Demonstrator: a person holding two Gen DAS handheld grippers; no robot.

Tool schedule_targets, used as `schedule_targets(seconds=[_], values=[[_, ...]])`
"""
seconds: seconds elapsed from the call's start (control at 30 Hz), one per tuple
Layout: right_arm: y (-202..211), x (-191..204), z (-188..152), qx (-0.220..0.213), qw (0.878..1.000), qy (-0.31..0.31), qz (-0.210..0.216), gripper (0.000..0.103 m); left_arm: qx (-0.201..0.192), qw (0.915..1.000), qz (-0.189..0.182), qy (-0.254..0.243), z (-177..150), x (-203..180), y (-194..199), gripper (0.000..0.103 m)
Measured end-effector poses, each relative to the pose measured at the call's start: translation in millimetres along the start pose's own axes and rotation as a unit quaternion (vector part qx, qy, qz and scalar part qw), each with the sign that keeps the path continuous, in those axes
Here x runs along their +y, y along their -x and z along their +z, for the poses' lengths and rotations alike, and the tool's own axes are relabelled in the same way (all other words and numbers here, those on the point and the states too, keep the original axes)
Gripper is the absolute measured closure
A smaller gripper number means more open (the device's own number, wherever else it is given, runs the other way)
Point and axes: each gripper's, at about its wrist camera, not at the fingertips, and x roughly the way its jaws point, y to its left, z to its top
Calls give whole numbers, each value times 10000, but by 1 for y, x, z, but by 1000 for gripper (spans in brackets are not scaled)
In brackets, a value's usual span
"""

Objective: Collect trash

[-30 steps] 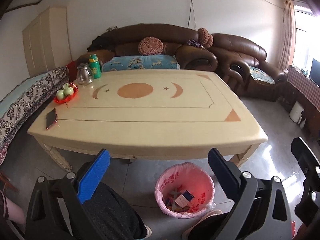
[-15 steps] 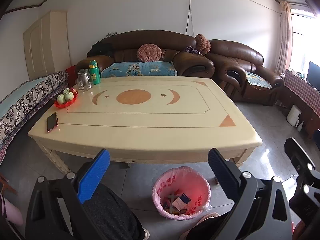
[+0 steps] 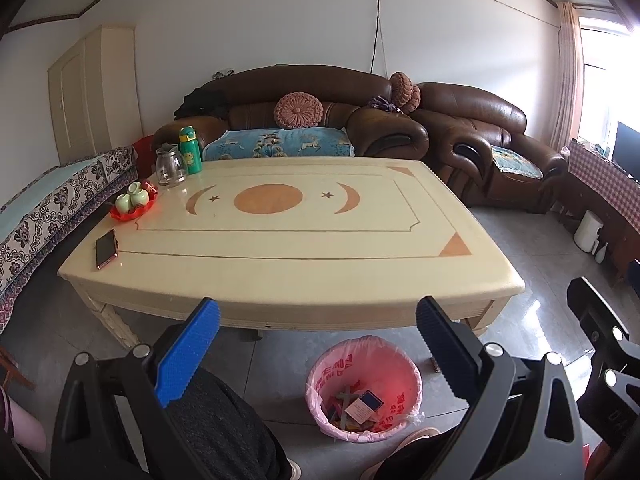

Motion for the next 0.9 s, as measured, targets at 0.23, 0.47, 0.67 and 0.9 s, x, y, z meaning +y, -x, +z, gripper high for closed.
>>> schedule_targets(seconds=[0.23,0.47,0.67,0.9], values=[[1,-1,0,-15,10000,1,-4,6,-6,10000,2,3,-1,0,1,7],[1,-1,1,-14,10000,8,3,6,-9,10000,4,12,0,1,1,7],[2,0,1,-16,10000,11,12,6,-21,10000,30,10,0,2,2,7],[3,-1,3,-34,10000,-3,6,6,-96,9999,53,60,0,7,2,7]])
